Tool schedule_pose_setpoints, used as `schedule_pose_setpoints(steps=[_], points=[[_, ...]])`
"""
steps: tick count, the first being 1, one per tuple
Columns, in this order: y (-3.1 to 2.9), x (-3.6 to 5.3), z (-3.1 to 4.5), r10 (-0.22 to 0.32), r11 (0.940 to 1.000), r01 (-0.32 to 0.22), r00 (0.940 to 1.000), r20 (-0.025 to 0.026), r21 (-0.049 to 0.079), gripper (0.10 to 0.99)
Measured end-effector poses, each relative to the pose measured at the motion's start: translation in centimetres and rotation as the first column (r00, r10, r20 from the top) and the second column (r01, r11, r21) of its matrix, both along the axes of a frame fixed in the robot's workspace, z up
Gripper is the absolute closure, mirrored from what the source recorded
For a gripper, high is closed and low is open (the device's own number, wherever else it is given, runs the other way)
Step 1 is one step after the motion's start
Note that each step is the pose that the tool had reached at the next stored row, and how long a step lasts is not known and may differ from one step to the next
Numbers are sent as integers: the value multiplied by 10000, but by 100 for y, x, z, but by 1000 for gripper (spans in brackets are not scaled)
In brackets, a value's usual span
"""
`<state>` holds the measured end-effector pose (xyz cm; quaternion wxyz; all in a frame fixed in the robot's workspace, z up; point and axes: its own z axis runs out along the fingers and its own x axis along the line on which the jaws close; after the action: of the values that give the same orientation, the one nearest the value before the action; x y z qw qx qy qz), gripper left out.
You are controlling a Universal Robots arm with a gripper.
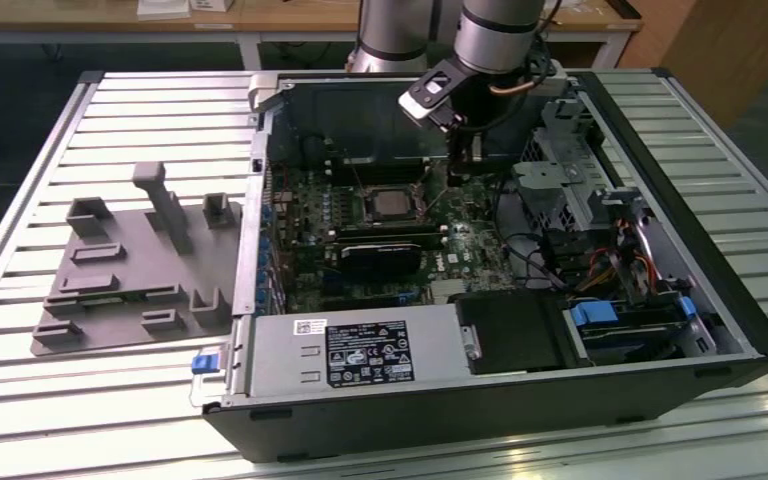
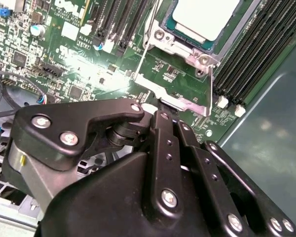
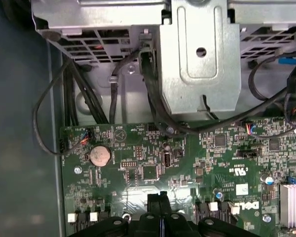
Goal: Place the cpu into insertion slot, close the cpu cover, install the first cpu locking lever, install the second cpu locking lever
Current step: 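Close the cpu cover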
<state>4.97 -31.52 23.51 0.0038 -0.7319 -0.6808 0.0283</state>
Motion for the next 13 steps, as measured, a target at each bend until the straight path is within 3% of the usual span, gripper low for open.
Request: schedule_pose_setpoints(steps=[3, 8, 13], points=[[-1, -38, 1, 0, 10000, 0, 10000, 1, 14, 984], [0, -88, 1, 0, 9998, 0, 10000, 2, 219, 984], [-1, -147, 1, -1, 9996, 1, 10000, 3, 294, 984]])
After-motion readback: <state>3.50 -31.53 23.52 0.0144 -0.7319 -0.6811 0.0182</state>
